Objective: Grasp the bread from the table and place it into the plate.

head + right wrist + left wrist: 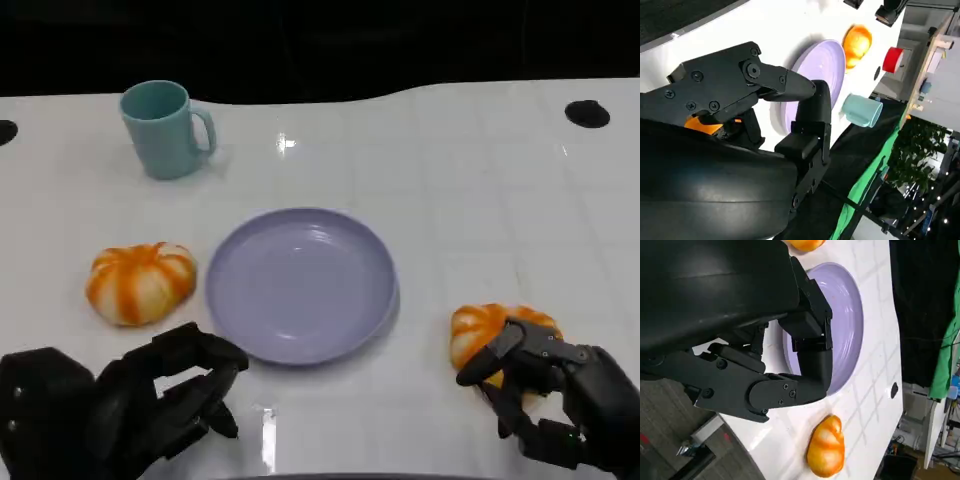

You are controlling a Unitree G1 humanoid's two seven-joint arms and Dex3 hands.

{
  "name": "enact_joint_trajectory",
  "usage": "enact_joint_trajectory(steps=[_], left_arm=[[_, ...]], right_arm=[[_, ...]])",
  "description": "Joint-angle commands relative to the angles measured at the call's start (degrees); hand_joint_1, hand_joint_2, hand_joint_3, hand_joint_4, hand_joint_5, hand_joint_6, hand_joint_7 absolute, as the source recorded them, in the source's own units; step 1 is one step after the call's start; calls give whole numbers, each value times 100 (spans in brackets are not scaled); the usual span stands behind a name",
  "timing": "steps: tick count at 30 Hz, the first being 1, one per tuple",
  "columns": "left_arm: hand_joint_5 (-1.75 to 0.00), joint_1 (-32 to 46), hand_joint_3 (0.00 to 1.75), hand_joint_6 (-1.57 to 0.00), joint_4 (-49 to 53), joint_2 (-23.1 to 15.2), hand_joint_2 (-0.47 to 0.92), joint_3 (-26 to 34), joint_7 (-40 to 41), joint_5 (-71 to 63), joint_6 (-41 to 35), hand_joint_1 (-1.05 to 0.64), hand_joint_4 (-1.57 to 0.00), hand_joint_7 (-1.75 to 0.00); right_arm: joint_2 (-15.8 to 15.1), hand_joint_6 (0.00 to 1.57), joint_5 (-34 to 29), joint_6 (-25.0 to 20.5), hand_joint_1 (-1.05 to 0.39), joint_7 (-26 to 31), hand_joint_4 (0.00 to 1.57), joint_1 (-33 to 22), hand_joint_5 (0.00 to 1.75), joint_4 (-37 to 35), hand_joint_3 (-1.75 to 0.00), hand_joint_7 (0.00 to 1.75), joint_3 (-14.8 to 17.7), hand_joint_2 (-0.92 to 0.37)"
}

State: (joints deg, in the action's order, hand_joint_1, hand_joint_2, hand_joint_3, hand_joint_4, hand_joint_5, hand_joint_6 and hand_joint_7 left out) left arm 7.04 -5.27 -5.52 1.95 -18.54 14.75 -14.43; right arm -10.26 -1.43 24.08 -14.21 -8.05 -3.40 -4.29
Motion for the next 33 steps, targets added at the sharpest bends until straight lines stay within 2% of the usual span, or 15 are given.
enact_joint_trajectory(steps=[1, 7, 9, 12, 14, 18, 21, 26, 30, 33], left_arm=[[-172, -31, 41, -65, 30, -79, 92, 40, -32, 9, 69, -44, -62, -128], [-171, -19, 39, -65, -23, -52, 92, 32, 45, -1, -15, -45, -62, -128], [-171, -19, 41, -64, -28, -49, 92, 22, 39, -3, -11, -44, -62, -128], [-171, -15, 42, -64, -17, -26, 92, -8, 36, -20, 33, -43, -62, -128], [-172, -16, 43, -64, 2, 0, 92, -31, 44, -37, 63, -43, -62, -128], [-173, -29, 42, -64, -32, 43, 92, -73, 100, -73, 12, -43, -62, -128], [-174, -43, 42, -65, -15, 47, 92, -81, 105, -88, 14, -45, -62, -128], [-174, -45, 40, -66, -76, 43, 92, -87, 147, -72, -118, -43, -63, -125], [-175, -49, 40, -65, -9, 41, 92, -76, 86, -51, -21, -43, -62, -126], [-174, -41, 40, -65, -24, 37, 92, -83, 101, -68, -19, -43, -62, -126]], right_arm=[[11, 74, 66, -74, -33, 59, 68, 3, 169, 109, -51, 88, 79, -85], [-143, 54, -177, -168, -29, 98, 49, -14, 130, 346, -40, 74, 94, -81], [-296, 50, -445, -192, -32, 121, 43, 11, 109, 458, -23, 59, 119, -88], [-655, 47, -1225, -324, -40, 273, 33, 54, 86, 802, -11, 39, 198, -92], [-862, 41, -1705, -521, -45, 349, 28, 48, 64, 1071, -6, 19, 258, -92], [-1273, 24, -2340, -856, -44, 255, 15, -31, 38, 1545, -1, 2, 352, -91], [-1454, 20, -2780, -1001, -44, 276, 9, -65, 30, 1829, 0, 0, 309, -89], [-1480, 18, -3546, -1232, -44, 367, 3, -31, 28, 2043, 0, 0, 96, -85], [-1527, 19, -4237, -1405, -47, 439, 3, 127, 30, 1891, 0, 0, -161, -85], [-1526, 19, -4472, -1481, -47, 435, 2, 292, 31, 1661, 0, 1, -339, -85]])
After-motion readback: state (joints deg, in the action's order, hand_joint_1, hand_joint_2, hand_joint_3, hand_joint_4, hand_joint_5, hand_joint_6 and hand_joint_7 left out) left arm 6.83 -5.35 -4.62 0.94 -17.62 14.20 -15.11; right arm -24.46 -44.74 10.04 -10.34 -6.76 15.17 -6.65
